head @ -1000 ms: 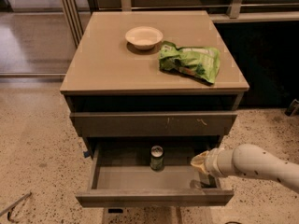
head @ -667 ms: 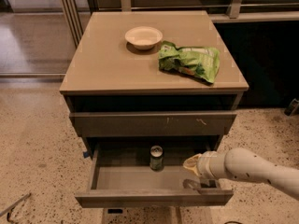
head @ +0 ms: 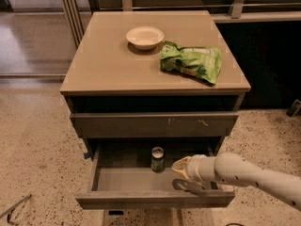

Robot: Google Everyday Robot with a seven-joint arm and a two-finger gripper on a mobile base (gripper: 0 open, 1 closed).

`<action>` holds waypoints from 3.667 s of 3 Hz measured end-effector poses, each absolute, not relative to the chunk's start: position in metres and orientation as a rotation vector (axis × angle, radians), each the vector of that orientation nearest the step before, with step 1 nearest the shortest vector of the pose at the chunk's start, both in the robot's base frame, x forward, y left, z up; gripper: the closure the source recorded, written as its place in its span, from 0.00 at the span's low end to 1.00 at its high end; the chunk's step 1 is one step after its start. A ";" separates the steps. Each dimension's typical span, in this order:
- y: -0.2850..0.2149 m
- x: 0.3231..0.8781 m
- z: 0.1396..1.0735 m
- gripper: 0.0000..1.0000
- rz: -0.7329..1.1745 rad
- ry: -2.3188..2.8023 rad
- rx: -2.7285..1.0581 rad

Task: Pick green can from middle drawer and place on counter

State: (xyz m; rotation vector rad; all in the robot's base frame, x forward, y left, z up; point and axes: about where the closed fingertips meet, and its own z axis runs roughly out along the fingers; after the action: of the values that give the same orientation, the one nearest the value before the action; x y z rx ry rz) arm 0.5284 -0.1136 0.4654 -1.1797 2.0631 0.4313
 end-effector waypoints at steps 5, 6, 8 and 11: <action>-0.066 0.570 0.425 0.18 0.562 1.962 -1.080; -0.051 0.579 0.421 0.19 0.586 1.930 -1.098; -0.024 0.597 0.419 0.20 0.627 1.853 -1.106; -0.024 0.597 0.419 0.86 0.627 1.853 -1.107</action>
Offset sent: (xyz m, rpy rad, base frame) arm 0.0241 0.0257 -0.0257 0.1142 0.0062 -0.0290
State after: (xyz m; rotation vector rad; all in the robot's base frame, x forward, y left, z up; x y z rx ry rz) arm 0.5972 -0.0237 0.4188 -1.1066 1.8530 0.6273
